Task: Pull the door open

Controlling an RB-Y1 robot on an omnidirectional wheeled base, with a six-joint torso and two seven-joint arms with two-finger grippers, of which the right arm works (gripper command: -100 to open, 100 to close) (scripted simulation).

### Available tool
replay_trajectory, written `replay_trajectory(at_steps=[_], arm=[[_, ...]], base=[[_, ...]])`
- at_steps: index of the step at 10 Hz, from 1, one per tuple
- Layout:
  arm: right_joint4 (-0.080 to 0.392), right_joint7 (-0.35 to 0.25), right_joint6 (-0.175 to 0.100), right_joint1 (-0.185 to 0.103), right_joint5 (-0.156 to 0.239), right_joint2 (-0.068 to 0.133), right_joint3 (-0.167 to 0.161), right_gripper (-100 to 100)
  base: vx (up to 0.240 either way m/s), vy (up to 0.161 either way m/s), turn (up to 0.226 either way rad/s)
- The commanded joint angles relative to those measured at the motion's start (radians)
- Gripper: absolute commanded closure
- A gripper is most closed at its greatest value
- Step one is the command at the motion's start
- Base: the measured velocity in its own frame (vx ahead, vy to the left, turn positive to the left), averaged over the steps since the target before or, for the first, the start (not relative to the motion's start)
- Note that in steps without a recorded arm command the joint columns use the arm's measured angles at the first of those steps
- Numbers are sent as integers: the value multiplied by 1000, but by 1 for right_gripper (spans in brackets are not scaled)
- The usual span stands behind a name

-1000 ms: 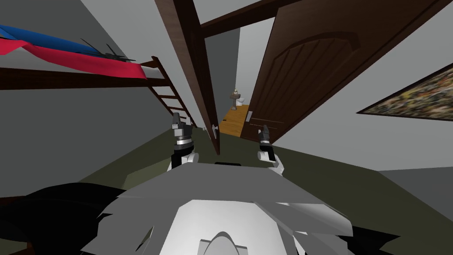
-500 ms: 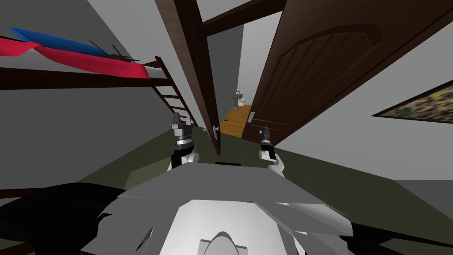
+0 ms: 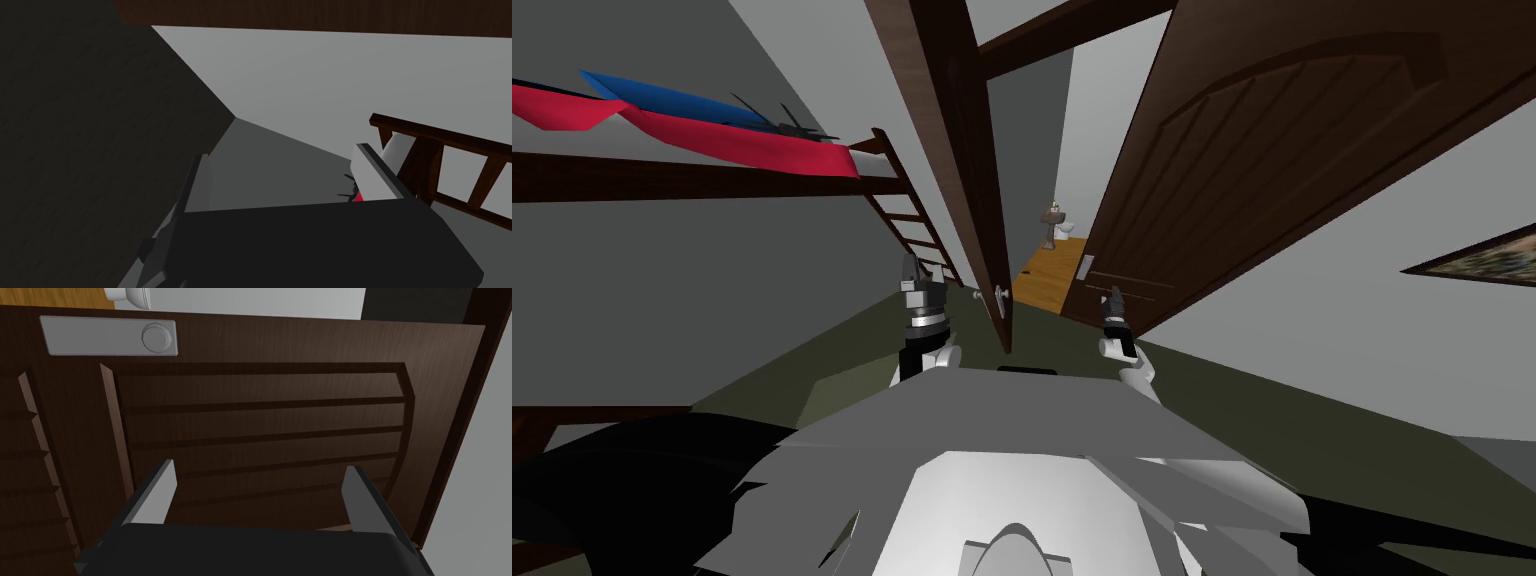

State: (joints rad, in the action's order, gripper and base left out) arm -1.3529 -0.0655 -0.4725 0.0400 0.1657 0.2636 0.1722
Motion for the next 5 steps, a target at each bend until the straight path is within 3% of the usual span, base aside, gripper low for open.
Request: replay_trajectory(at_steps=[1,2,4,5], arm=[[50,5,-9,-23,7,7,11,-100],[57,5,-9,-23,7,7,11,-100],[127,9,-18,-66,20,27,32,-100],[147,9,-18,-66,20,27,32,-100]], base=[[58,0,100],[48,-5,37],[68,-11,108],[63,-11,42]])
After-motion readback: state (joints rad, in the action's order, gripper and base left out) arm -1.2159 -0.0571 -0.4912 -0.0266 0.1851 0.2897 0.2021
